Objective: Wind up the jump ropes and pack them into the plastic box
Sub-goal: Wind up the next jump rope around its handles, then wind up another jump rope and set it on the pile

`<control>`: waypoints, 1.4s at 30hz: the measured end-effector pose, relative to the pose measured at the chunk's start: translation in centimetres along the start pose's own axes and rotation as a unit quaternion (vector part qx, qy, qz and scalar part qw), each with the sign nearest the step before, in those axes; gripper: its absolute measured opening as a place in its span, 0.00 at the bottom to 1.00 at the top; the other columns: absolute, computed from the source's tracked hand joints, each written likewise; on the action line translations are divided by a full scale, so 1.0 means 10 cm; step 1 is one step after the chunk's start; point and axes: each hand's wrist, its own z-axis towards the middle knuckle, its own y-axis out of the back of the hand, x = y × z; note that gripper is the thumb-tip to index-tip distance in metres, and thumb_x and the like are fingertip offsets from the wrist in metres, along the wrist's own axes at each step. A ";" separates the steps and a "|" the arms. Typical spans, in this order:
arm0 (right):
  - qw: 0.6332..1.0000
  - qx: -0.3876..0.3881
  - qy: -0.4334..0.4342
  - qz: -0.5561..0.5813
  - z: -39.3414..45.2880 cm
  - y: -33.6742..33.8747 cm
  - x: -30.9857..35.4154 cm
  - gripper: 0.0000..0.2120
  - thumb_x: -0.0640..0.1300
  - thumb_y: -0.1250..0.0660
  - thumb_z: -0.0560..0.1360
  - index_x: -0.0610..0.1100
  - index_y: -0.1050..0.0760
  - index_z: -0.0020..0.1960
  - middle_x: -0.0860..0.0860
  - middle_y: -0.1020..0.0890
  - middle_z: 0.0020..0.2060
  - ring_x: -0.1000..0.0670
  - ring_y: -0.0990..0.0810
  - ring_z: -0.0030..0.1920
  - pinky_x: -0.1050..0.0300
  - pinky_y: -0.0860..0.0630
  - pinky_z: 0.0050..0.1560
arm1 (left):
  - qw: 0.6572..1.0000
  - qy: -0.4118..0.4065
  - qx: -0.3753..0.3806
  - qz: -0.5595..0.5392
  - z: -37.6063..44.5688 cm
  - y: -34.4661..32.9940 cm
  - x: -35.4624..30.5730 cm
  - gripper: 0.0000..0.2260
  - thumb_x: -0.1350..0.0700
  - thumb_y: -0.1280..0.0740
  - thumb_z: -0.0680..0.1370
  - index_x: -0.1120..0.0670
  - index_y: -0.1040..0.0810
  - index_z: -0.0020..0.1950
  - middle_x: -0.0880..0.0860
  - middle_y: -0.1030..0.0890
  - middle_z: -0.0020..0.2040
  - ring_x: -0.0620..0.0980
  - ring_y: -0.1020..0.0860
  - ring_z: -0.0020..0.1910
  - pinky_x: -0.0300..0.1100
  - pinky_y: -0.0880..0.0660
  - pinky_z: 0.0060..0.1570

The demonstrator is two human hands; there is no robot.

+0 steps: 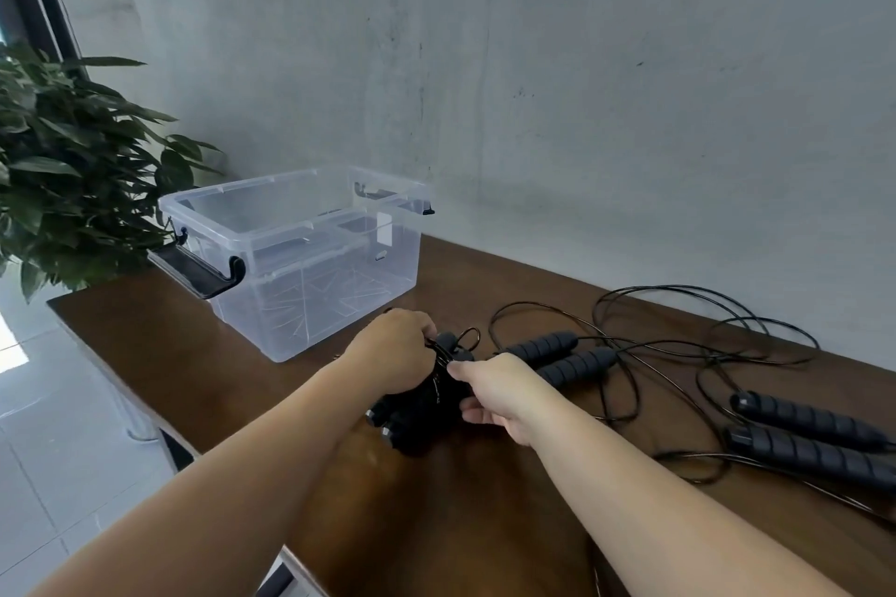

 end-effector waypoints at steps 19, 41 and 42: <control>0.968 -0.250 0.016 0.001 0.15 1.77 -0.05 0.07 0.40 0.36 0.78 0.39 0.20 0.48 0.46 0.20 0.35 0.49 0.23 0.33 0.57 0.23 0.36 | 0.962 -0.019 0.189 0.199 0.59 -0.61 -1.32 0.39 0.27 0.38 0.71 0.55 0.28 0.69 0.56 0.26 0.66 0.59 0.31 0.67 0.54 0.35 0.67; 0.945 -0.124 -0.054 0.297 0.15 1.45 -0.21 0.17 0.33 0.29 0.74 0.35 0.26 0.62 0.41 0.23 0.47 0.47 0.20 0.45 0.59 0.18 0.34 | 0.980 -0.086 0.178 0.005 0.66 -0.72 -1.26 0.21 0.49 0.27 0.65 0.54 0.27 0.53 0.53 0.26 0.49 0.51 0.24 0.44 0.41 0.27 0.37; 0.948 -0.119 -0.045 0.293 0.12 1.48 -0.19 0.17 0.33 0.29 0.74 0.35 0.26 0.62 0.41 0.23 0.47 0.48 0.20 0.44 0.58 0.18 0.35 | 0.982 -0.095 0.165 -0.017 0.66 -0.68 -1.26 0.20 0.49 0.28 0.64 0.53 0.27 0.52 0.52 0.25 0.48 0.51 0.24 0.42 0.42 0.26 0.38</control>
